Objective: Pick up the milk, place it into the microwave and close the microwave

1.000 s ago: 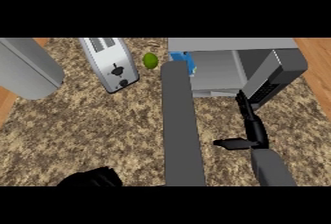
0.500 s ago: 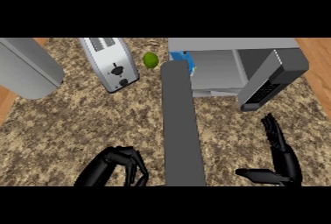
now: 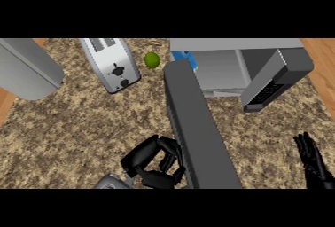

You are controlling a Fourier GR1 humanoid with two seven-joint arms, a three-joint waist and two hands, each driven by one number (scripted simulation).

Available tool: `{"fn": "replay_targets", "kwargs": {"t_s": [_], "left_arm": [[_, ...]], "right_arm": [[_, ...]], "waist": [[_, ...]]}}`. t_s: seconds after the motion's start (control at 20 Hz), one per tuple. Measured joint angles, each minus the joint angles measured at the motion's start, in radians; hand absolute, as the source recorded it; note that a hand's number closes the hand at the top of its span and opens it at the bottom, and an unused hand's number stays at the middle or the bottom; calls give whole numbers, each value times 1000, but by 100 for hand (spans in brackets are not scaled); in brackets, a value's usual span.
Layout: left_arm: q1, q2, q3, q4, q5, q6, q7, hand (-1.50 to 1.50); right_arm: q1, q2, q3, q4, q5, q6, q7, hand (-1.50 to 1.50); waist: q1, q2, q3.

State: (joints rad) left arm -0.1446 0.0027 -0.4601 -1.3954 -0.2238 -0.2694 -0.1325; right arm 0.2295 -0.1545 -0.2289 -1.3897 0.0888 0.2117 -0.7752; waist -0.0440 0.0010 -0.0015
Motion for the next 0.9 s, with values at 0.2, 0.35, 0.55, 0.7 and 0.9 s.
{"fn": "replay_targets", "kwargs": {"t_s": [0.2,0.35,0.55,0.7,0.9], "left_arm": [[-112,2,-101,197,61,78,-94,150],[-171,3,-215,310,134,158,-143,150],[-252,4,-346,391,248,279,-154,150],[-284,4,-421,408,309,389,-133,150],[-322,6,-479,414,380,519,-110,150]], "right_arm": [[70,-17,-17,-66,-46,55,-24,-150],[92,-28,-21,-125,-72,84,-9,-150],[100,-52,-31,-191,-128,133,18,-150],[101,-76,-41,-241,-161,154,37,-150],[85,-102,-48,-299,-188,167,56,-150]], "waist": [[-3,2,0],[-15,5,-1],[-35,9,-2],[-57,11,-2],[-85,15,-4]]}}
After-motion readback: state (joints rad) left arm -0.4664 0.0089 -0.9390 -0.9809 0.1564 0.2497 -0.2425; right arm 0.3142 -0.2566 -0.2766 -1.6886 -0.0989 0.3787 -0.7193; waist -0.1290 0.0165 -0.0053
